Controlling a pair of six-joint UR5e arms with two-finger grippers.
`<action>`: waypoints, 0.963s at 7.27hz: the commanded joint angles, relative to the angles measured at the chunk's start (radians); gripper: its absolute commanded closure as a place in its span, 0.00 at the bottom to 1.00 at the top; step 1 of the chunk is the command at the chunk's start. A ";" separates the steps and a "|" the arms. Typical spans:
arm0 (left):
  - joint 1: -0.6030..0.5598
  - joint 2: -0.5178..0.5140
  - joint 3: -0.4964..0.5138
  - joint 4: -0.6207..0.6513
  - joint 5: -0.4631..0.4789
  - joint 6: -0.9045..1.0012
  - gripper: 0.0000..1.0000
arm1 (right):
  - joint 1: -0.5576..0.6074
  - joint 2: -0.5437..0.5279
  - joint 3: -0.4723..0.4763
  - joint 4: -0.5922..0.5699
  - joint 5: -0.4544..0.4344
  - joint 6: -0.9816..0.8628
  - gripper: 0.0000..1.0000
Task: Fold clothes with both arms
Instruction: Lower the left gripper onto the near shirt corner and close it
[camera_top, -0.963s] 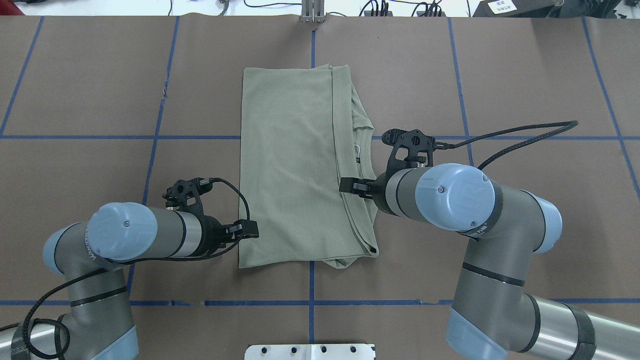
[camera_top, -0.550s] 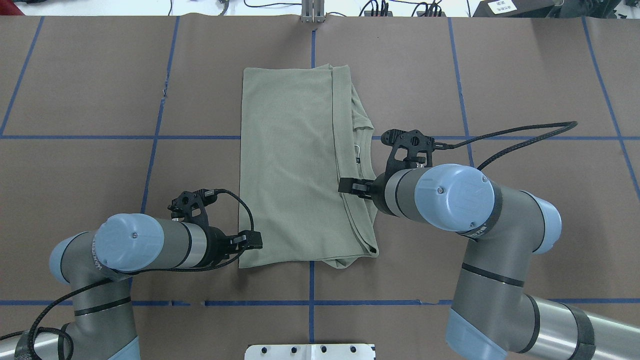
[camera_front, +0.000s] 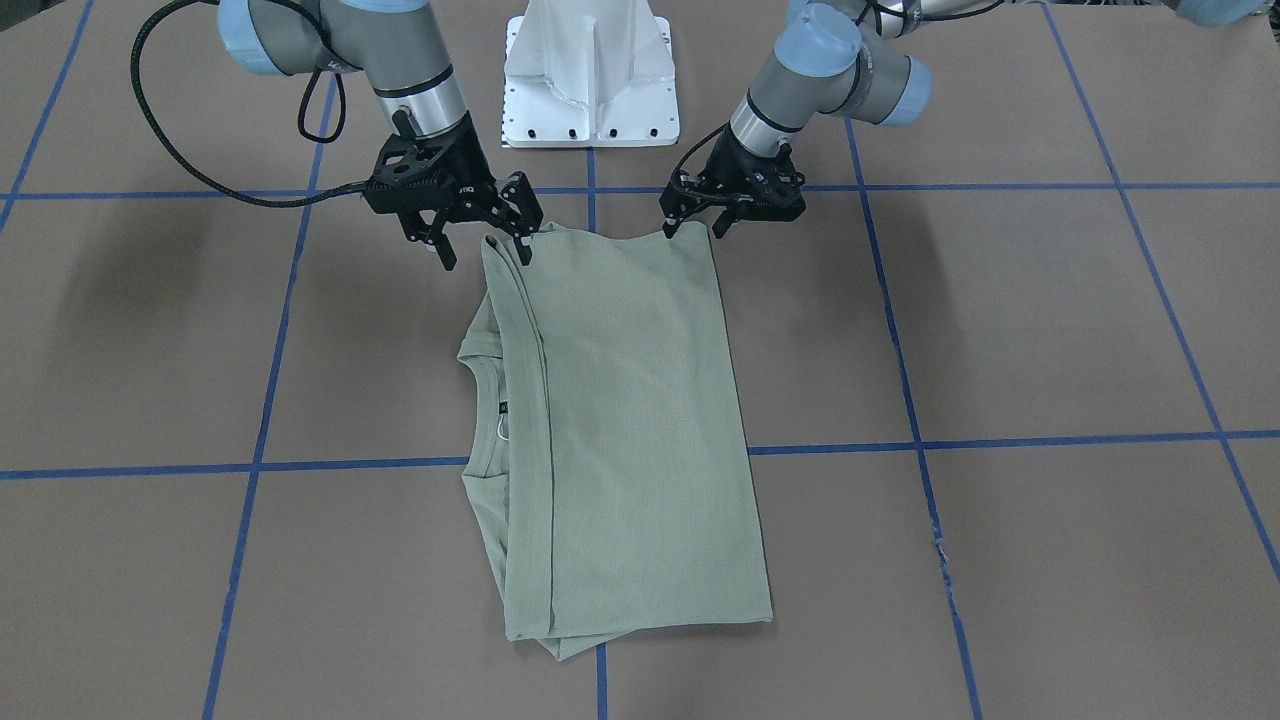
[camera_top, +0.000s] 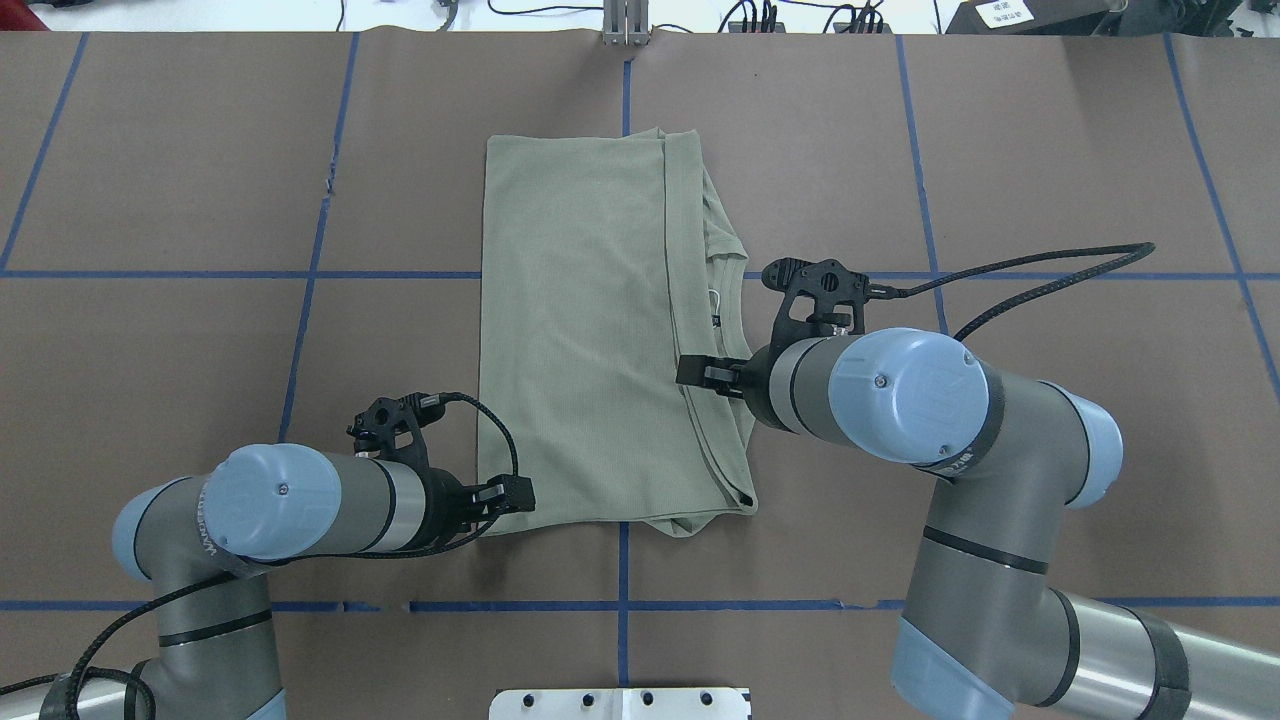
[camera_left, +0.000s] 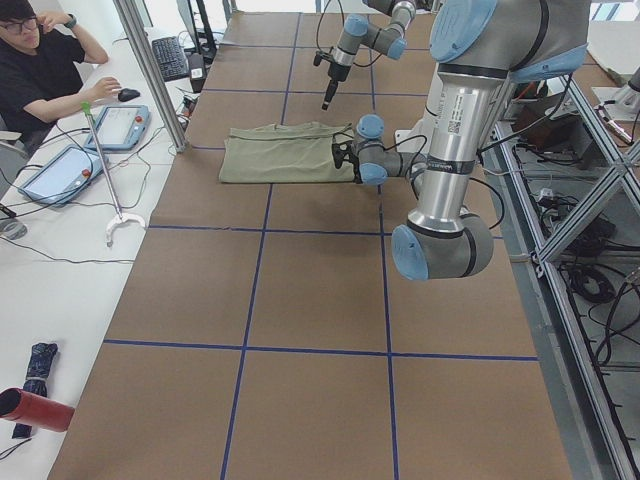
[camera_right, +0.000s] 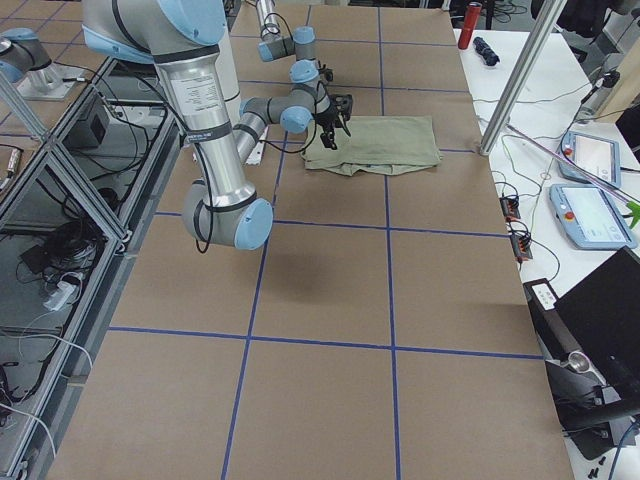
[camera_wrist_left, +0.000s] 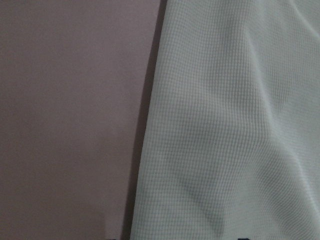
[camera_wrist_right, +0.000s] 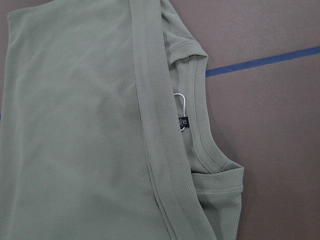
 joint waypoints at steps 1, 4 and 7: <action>0.001 -0.001 0.000 0.001 0.014 -0.001 0.22 | -0.001 0.000 0.000 0.000 -0.003 0.000 0.00; 0.015 -0.001 0.002 0.004 0.046 -0.001 0.24 | -0.002 -0.003 0.000 0.000 -0.003 0.000 0.00; 0.021 -0.001 0.008 0.004 0.054 -0.001 0.24 | -0.004 -0.005 0.000 0.000 -0.003 0.000 0.00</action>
